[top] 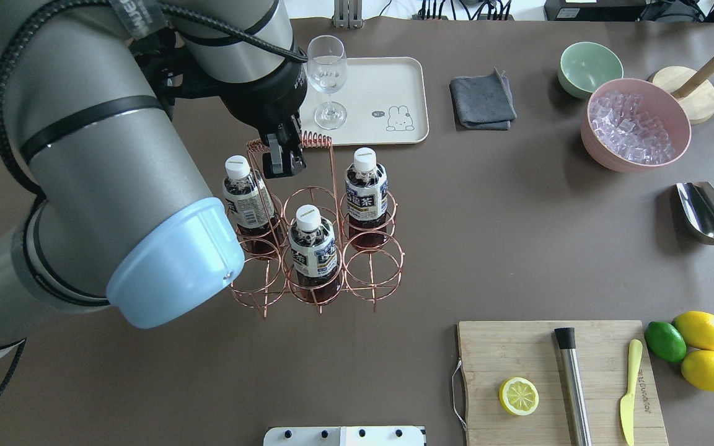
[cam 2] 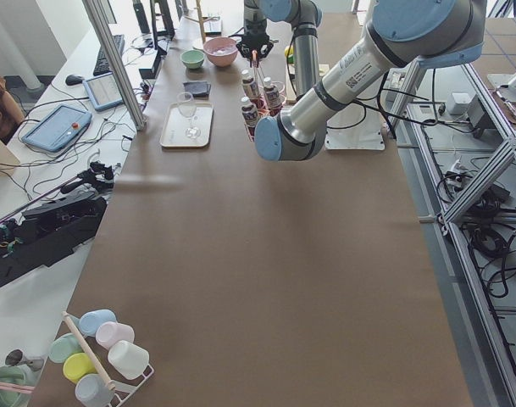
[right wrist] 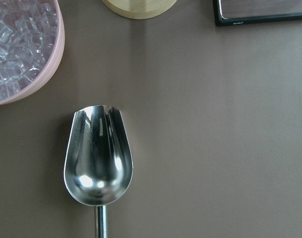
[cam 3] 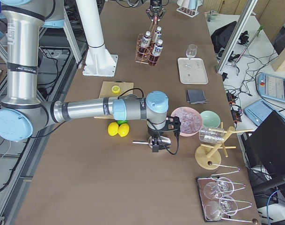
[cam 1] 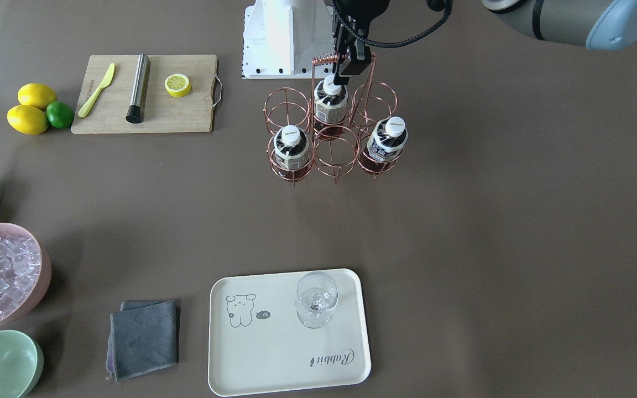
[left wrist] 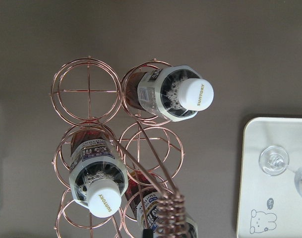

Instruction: Take tea from basket to plate

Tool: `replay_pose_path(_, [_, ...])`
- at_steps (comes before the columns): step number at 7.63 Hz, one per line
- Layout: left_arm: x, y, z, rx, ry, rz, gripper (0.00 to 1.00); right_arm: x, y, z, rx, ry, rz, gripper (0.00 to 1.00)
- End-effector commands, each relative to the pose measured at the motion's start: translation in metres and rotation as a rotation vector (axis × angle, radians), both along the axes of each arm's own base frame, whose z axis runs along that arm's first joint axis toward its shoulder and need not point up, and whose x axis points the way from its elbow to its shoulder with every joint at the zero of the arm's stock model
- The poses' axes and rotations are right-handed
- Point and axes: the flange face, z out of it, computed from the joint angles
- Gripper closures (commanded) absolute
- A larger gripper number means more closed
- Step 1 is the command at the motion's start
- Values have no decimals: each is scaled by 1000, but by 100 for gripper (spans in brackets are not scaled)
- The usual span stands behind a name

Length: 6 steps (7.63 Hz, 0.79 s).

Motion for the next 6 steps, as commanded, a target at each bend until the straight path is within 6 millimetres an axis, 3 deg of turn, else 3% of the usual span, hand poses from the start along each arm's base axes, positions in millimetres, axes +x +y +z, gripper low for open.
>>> replay_pose_path(1, [40,24,0,23,-20,34,100,0,1,2,-5,0,1,0])
replay_pose_path(3, [62,12,-2,20,-24,36,100,0,1,2,-5,0,1,0])
replay_pose_path(4, [66,11,-10,23,-22,39,100,0,0,0,-3,0,2,0])
replay_pose_path(6, [70,10,-8,22,-25,41,100,-3,-3,-14,17,-42,2,0])
